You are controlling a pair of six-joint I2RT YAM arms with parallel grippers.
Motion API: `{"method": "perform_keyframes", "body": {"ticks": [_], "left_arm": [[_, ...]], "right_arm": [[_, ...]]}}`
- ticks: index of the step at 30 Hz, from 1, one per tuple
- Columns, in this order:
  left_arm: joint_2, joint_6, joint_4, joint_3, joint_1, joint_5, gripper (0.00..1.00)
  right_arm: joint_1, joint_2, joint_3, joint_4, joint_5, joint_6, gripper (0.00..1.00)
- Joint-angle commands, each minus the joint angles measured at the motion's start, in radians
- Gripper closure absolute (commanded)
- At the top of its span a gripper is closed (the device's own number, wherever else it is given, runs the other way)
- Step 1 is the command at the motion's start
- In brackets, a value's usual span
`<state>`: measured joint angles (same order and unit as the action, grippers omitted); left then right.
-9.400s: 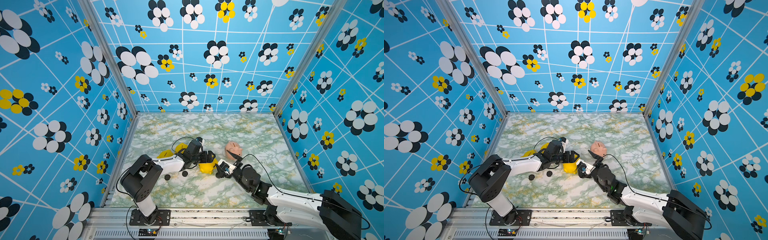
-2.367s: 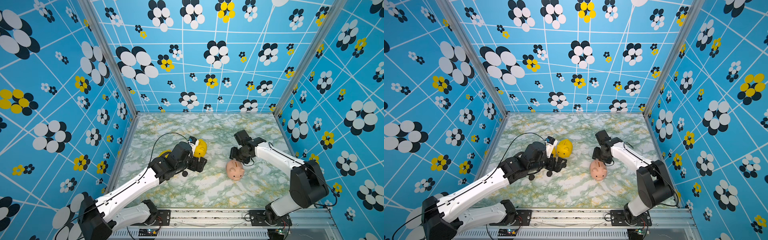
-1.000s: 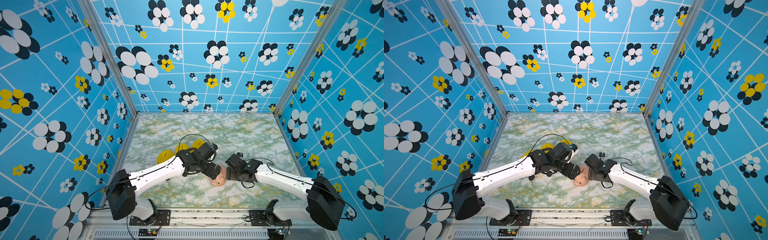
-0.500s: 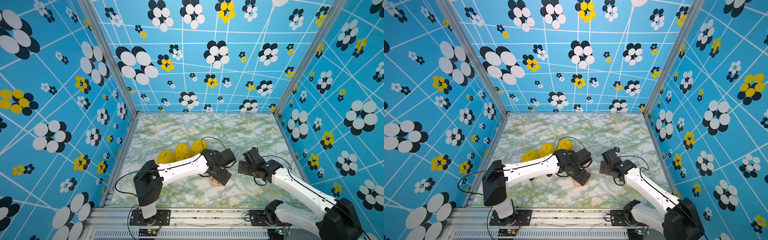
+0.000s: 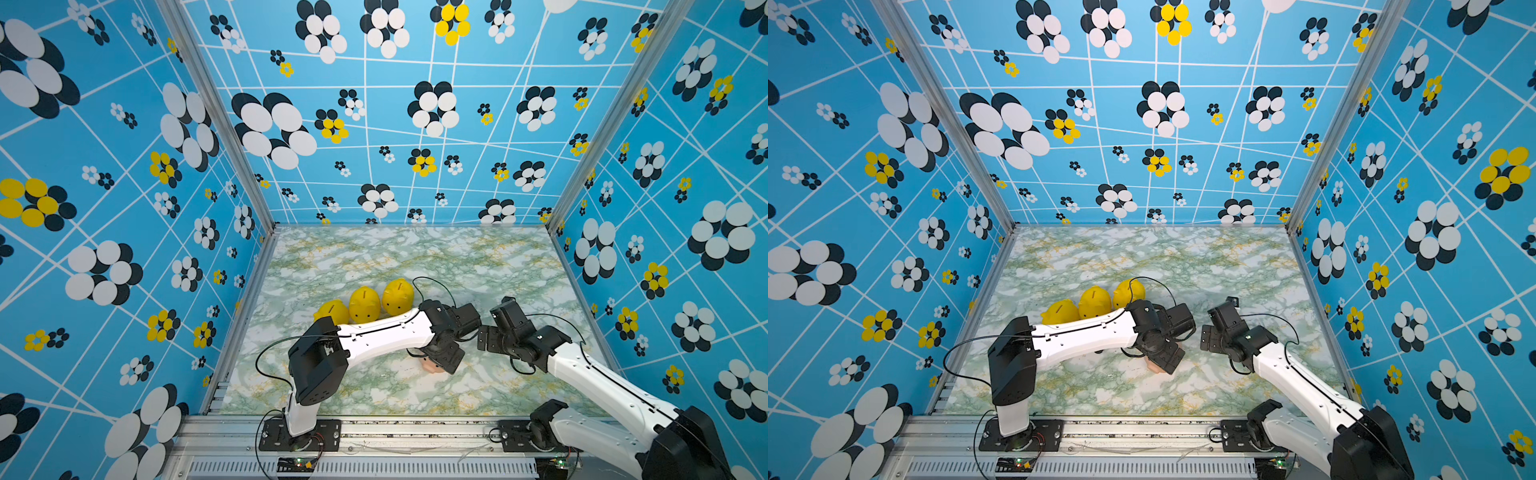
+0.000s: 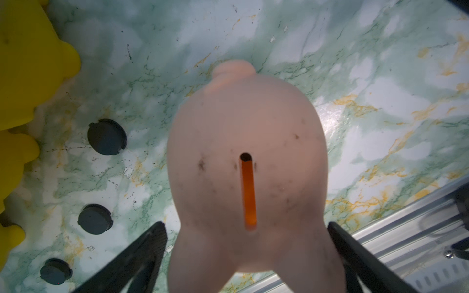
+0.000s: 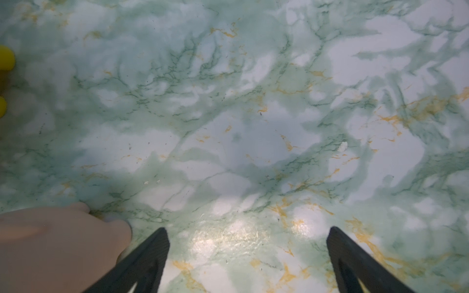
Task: Open piggy banks
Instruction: Adjust the piggy bank at the center of the board.
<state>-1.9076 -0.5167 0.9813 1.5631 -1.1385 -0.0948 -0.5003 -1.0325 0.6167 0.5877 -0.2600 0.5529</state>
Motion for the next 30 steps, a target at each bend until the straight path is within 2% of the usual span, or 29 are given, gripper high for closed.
{"method": "perform_keyframes", "body": {"ticks": [1,5,11,14,17,19,21,26,30], "left_arm": [[-0.022,-0.019,0.038,0.038,-0.003,-0.026,0.03],[-0.018,-0.007,0.022,0.042,-0.005,-0.008,0.13],[0.041,0.029,-0.042,0.008,0.001,0.087,0.26],[0.111,0.025,-0.115,-0.063,0.03,0.22,0.29],[0.225,-0.029,-0.286,-0.208,0.091,0.427,0.31],[0.288,-0.068,-0.399,-0.305,0.132,0.545,0.31],[0.312,-0.083,-0.447,-0.367,0.163,0.605,0.31],[0.331,-0.102,-0.542,-0.499,0.231,0.663,0.28],[0.338,-0.068,-0.518,-0.522,0.26,0.656,0.18]], "right_arm": [[0.008,0.024,0.0,-0.004,-0.01,-0.026,0.01],[0.008,0.043,0.002,-0.002,-0.005,-0.039,0.01],[0.009,0.057,0.02,0.008,0.002,-0.076,0.01],[0.009,0.077,0.031,-0.004,0.032,-0.105,0.01],[0.009,0.115,0.022,-0.051,0.082,-0.136,0.01],[0.01,0.136,0.015,-0.083,0.109,-0.145,0.0],[0.009,0.138,0.02,-0.104,0.138,-0.158,0.01],[0.009,0.08,0.054,-0.124,0.206,-0.159,0.01],[0.009,0.047,0.054,-0.14,0.246,-0.15,0.01]]}}
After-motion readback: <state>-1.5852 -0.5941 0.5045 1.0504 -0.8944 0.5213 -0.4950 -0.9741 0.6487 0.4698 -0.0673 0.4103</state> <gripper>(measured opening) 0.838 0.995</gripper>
